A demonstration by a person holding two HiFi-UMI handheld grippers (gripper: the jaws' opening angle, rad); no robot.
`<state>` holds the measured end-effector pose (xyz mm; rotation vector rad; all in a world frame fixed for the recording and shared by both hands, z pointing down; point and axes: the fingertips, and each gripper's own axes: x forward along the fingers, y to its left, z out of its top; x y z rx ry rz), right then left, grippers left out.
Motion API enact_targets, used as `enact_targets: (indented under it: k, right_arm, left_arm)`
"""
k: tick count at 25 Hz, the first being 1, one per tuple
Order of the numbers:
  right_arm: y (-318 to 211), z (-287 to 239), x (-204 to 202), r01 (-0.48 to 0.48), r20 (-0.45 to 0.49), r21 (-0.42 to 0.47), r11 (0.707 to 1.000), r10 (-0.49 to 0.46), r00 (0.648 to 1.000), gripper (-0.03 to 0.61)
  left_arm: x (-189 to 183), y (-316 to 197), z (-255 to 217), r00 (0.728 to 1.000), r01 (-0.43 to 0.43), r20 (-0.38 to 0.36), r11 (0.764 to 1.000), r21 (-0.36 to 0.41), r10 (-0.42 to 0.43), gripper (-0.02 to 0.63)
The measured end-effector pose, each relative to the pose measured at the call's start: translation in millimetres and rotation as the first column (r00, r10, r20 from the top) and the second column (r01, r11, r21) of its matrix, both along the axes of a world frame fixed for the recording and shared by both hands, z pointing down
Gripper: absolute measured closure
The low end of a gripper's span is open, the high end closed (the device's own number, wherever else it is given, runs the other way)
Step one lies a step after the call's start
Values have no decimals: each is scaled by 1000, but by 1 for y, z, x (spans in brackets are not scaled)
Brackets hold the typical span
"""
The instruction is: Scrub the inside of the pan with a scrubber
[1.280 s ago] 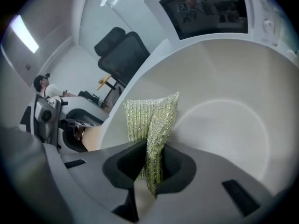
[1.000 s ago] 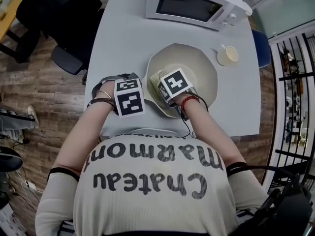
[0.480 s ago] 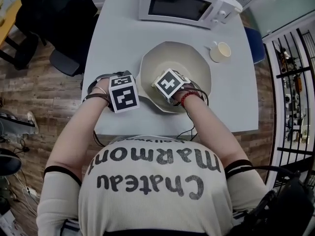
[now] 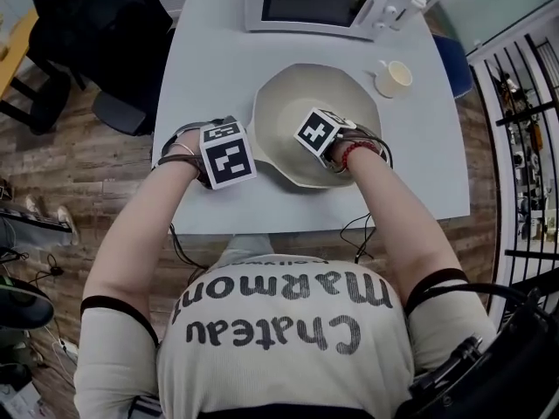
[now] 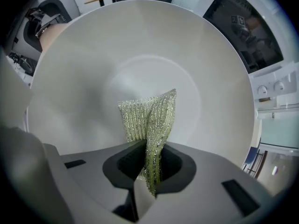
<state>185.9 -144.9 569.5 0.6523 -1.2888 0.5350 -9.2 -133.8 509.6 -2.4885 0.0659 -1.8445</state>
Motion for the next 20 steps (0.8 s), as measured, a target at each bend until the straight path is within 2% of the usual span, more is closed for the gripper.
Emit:
enact_targets:
  k: [4, 7, 14, 17, 20]
  right_arm:
    - [0, 1, 20, 53, -99, -10, 999, -54, 994, 523]
    - [-6, -1, 35, 108, -193, -5, 994, -107, 975, 522]
    - [-20, -17, 63, 180, -347, 57, 982, -150, 926, 522]
    - [-26, -28, 77, 187, -379, 91, 978, -139, 915, 522]
    - [-33, -38, 85, 160, -354, 151, 975, -98, 930, 522]
  left_arm:
    - [2, 1, 1, 1000, 9, -13, 1000, -5, -10, 357]
    - [2, -1, 0, 1000, 20, -18, 1000, -11, -20, 357]
    - [-1, -3, 1, 998, 58, -24, 998, -20, -59, 361]
    - [-4, -5, 2, 995, 95, -36, 995, -35, -96, 377]
    - [-3, -8, 2, 993, 105, -40, 994, -30, -107, 382]
